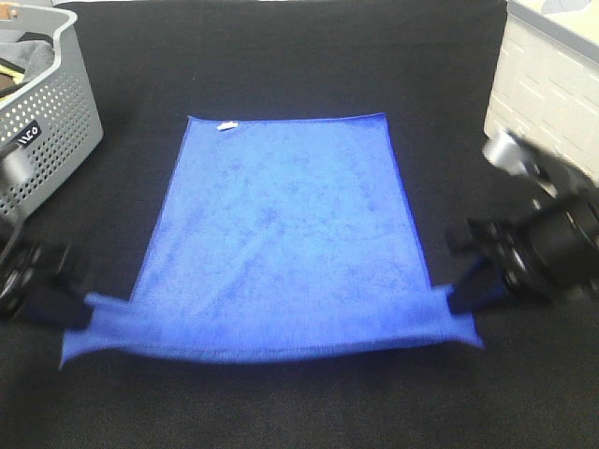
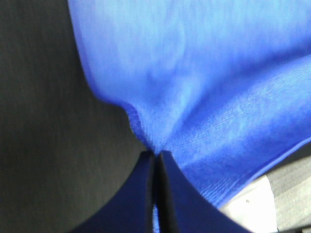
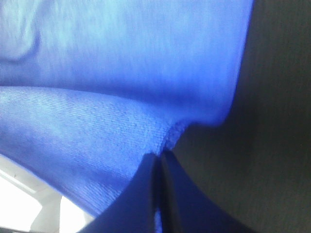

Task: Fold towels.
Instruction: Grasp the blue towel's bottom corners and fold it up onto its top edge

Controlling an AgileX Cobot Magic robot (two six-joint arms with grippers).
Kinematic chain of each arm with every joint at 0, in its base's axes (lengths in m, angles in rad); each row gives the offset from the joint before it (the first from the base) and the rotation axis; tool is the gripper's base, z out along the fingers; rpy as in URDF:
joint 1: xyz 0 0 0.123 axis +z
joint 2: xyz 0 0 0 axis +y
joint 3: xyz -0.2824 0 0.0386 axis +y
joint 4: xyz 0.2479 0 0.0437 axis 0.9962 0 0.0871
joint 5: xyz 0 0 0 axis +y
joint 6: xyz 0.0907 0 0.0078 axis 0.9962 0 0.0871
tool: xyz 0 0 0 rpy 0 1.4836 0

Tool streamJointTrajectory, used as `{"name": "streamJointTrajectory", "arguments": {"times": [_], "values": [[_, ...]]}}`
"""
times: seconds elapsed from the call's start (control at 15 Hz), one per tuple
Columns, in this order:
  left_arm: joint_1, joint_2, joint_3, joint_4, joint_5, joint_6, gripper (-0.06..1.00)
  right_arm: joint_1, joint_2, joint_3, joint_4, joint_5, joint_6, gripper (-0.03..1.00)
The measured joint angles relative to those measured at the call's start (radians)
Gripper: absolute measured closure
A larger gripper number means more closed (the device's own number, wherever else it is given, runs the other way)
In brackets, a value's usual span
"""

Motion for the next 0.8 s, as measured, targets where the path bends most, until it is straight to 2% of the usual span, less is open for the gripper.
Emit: {"name": "streamJointTrajectory", "arguments": {"times": [0.33, 0.4, 0.47, 0.8], "values": [[0.015, 0.271, -0.354, 0.085, -0.027, -0.009, 0.94, 0.000, 0.264, -0.409, -0.123, 0.019, 0.078, 0.97], [0.034, 0.332, -0.430, 0.092, -0.026, -0.016, 0.94, 0.000, 0.317, -0.491, -0.154, 0.021, 0.103, 0.97], [0.034, 0.332, -0.430, 0.092, -0.026, -0.016, 0.94, 0.000, 0.317, -0.491, -0.154, 0.021, 0.103, 0.97], [0.069, 0.608, -0.829, 0.094, -0.052, -0.022, 0.94, 0.000, 0.593, -0.909, -0.248, 0.024, 0.165, 0.97]]}}
